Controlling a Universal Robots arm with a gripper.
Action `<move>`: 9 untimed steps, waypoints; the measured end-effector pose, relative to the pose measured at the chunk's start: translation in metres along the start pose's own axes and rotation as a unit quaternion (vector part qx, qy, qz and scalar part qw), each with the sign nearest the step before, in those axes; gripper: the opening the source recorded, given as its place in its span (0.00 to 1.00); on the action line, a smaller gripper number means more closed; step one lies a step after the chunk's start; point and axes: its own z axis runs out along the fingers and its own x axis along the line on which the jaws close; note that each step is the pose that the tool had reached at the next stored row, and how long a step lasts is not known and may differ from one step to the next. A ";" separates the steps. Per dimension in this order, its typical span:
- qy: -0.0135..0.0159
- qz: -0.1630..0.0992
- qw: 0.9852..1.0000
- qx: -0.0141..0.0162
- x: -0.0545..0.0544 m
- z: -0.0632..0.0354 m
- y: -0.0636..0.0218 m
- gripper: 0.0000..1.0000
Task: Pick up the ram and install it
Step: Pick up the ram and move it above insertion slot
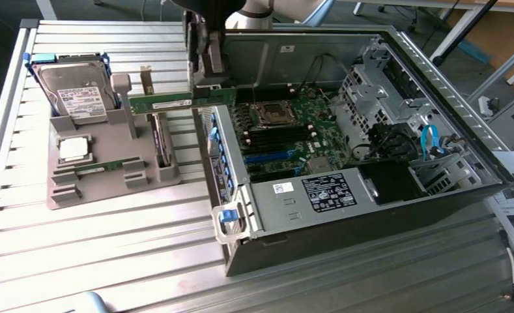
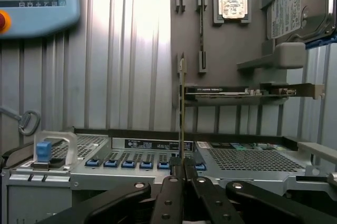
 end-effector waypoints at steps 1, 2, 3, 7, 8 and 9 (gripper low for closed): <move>0.000 0.000 1.000 0.000 0.000 0.0000 -0.0016 0.12; 0.000 0.000 1.000 0.000 0.000 0.0000 -0.0033 0.12; 0.000 0.000 1.000 0.000 0.001 0.0000 -0.0051 0.12; 0.000 0.000 1.000 0.000 0.001 -0.0001 -0.0125 0.12; 0.000 0.000 1.000 0.000 0.002 0.0000 -0.0142 0.12; 0.000 0.000 1.000 -0.001 0.002 0.0000 -0.0161 0.12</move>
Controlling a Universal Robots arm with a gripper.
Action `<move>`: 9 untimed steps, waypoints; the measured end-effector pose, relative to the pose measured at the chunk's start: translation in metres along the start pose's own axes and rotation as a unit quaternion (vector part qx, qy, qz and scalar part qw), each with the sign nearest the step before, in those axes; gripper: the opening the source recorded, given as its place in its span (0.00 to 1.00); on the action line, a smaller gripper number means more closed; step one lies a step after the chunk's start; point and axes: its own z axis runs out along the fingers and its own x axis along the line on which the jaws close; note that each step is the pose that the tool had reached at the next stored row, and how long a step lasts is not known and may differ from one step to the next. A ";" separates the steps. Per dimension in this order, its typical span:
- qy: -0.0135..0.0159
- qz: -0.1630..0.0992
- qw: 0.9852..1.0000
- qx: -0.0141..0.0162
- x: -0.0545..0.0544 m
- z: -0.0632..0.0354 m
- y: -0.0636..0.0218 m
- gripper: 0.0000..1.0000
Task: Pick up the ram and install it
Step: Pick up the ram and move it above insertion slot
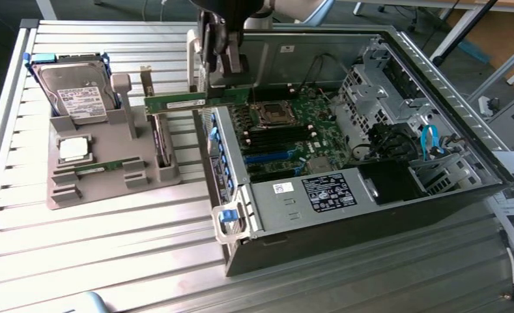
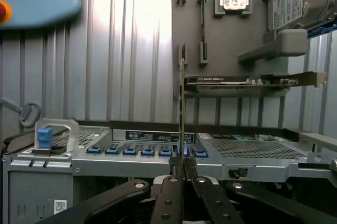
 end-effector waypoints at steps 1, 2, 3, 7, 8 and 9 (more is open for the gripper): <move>0.000 0.000 1.000 0.000 0.000 0.0000 -0.0020 0.12; 0.000 0.000 1.000 0.000 0.001 0.0000 -0.0041 0.12; 0.000 0.000 1.000 0.000 0.001 0.0000 -0.0070 0.12; 0.000 0.000 1.000 -0.001 0.002 0.0000 -0.0179 0.12; 0.000 0.000 1.000 -0.001 0.003 -0.0001 -0.0207 0.12; 0.000 0.000 1.000 -0.001 0.003 -0.0001 -0.0228 0.12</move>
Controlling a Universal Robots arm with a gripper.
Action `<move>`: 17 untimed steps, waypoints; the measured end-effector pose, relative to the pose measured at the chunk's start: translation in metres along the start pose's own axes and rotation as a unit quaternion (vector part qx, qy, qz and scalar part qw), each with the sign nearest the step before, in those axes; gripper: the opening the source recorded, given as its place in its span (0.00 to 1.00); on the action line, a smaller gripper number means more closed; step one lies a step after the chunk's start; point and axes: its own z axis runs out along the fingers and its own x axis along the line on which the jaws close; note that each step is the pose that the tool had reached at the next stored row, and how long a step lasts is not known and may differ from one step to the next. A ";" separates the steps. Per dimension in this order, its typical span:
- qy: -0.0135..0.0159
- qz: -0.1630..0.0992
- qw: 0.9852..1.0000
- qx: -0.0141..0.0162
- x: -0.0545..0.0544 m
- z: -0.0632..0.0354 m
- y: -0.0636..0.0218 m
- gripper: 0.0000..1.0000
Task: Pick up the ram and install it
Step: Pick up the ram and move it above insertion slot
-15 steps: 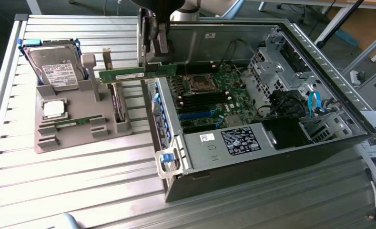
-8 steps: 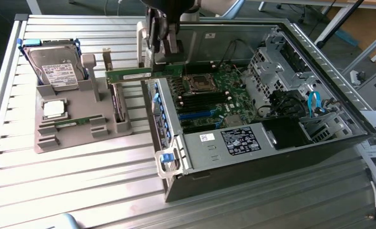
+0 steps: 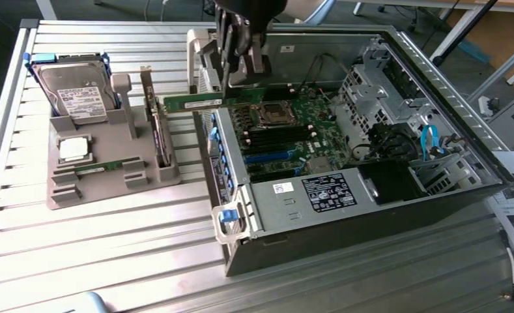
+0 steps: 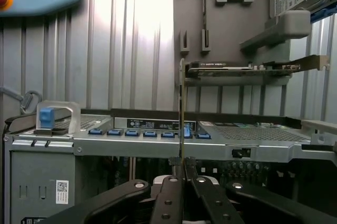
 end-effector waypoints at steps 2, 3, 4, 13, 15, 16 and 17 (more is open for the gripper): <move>0.000 0.000 1.000 0.000 0.000 0.0000 -0.0039 0.12; 0.000 0.000 1.000 0.000 0.001 0.0000 -0.0056 0.12; 0.000 0.000 1.000 0.000 0.001 0.0000 -0.0076 0.12; 0.000 0.000 1.000 -0.001 0.002 -0.0001 -0.0251 0.12; 0.000 0.000 1.000 -0.001 0.003 -0.0001 -0.0291 0.12; 0.000 0.000 1.000 -0.001 0.003 -0.0001 -0.0313 0.12; 0.000 0.000 1.000 -0.001 0.003 -0.0001 -0.0334 0.12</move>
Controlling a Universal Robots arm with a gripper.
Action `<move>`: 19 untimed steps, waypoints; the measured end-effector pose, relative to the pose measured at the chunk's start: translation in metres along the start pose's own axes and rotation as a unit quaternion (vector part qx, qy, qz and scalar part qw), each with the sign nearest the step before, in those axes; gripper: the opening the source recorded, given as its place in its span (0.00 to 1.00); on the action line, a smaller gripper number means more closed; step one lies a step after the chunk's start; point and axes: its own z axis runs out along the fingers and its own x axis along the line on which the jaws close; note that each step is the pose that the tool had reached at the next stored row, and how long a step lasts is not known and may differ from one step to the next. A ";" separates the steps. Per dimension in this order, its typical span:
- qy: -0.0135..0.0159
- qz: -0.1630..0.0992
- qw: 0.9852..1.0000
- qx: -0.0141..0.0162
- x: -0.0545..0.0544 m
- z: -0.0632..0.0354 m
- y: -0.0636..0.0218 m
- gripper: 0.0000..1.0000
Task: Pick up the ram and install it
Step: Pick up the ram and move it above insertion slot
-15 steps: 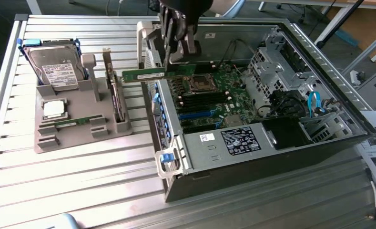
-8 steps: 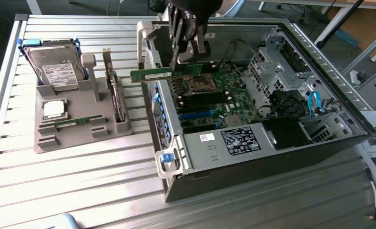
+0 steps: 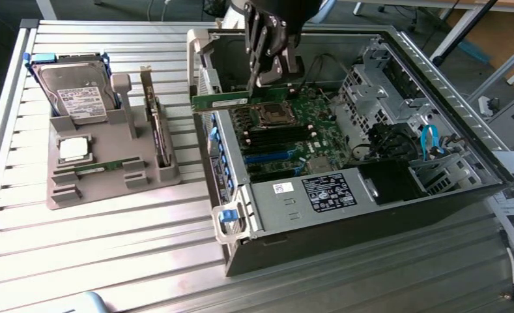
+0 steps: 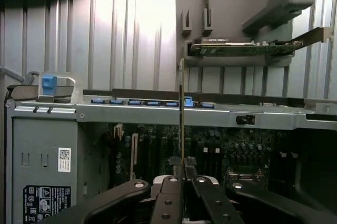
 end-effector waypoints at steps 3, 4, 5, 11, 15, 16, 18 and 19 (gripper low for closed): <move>0.000 0.000 1.000 0.000 0.001 -0.0001 -0.0067 0.12; 0.000 0.000 1.000 0.000 0.001 -0.0001 -0.0088 0.12; 0.000 0.000 1.000 0.000 0.001 -0.0001 -0.0109 0.12; 0.000 0.000 1.000 0.000 0.002 -0.0001 -0.0229 0.12; 0.000 0.000 1.000 -0.001 0.003 -0.0002 -0.0307 0.12; 0.000 0.000 1.000 -0.001 0.004 -0.0002 -0.0327 0.12; 0.000 0.000 1.000 -0.001 0.004 -0.0002 -0.0364 0.12; 0.000 0.000 1.000 -0.001 0.004 -0.0002 -0.0381 0.12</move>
